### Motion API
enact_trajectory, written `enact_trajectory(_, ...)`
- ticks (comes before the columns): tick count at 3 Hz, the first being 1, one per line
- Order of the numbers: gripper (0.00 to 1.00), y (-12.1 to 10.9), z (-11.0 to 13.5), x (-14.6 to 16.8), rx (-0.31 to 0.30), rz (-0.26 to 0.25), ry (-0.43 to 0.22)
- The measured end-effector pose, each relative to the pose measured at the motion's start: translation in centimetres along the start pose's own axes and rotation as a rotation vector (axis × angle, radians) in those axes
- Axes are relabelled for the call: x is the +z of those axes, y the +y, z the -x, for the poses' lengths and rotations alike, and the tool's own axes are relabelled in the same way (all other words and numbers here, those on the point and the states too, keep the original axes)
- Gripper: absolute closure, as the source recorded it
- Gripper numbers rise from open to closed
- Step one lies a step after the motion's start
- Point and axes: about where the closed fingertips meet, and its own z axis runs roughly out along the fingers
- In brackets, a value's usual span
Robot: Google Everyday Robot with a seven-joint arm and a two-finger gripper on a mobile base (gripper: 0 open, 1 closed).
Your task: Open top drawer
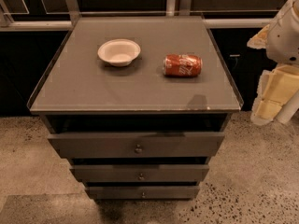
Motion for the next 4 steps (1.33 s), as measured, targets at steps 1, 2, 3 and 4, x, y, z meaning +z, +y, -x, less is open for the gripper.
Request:
enact_trajectory(1, 0.0, 0.0, 0.0, 0.0, 0.0, 0.0, 0.0)
enact_trajectory(2, 0.0, 0.6, 0.3, -1.0, -0.026, -0.06, -0.055)
enact_trajectory(3, 0.0, 3.2, -0.4, 1.1, -0.059, -0.088, -0.17)
enact_trajectory(4, 0.0, 6.5, -1.8, 7.6, -0.037, -0.059, -0.31)
